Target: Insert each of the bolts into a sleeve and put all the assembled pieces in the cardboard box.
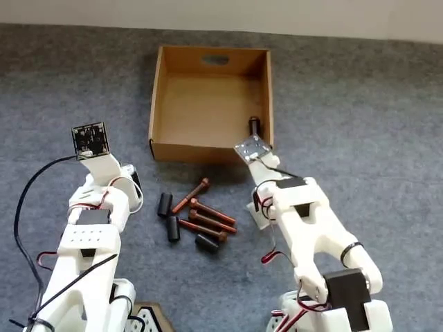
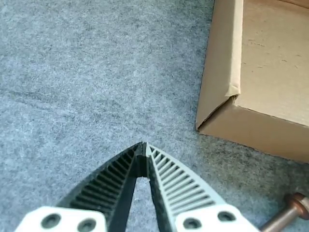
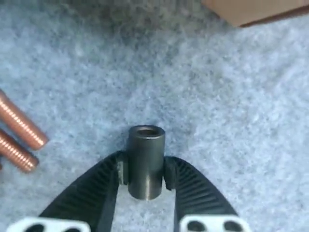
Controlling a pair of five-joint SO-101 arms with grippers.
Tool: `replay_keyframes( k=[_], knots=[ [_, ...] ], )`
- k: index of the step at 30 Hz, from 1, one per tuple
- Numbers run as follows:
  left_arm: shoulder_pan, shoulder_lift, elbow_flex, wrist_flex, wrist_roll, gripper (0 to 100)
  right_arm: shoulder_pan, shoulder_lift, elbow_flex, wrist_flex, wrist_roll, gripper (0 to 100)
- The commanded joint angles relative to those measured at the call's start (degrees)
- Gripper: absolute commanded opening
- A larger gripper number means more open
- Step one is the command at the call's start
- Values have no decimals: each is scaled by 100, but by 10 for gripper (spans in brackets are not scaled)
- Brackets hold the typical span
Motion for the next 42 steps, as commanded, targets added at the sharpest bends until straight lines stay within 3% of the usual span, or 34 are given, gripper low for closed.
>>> replay_keyframes(
  k=[1,19,29,42],
  knots=[
    [-31,-136,-22,-114,-62,8,4,31,-497,163,62,127],
    [-31,-136,-22,-114,-62,8,-66,40,-1481,1103,62,127],
    [-31,-136,-22,-114,-62,8,-119,92,-804,681,97,127],
    [-31,-136,-22,-114,-62,8,-101,40,-505,910,97,95]
  ],
)
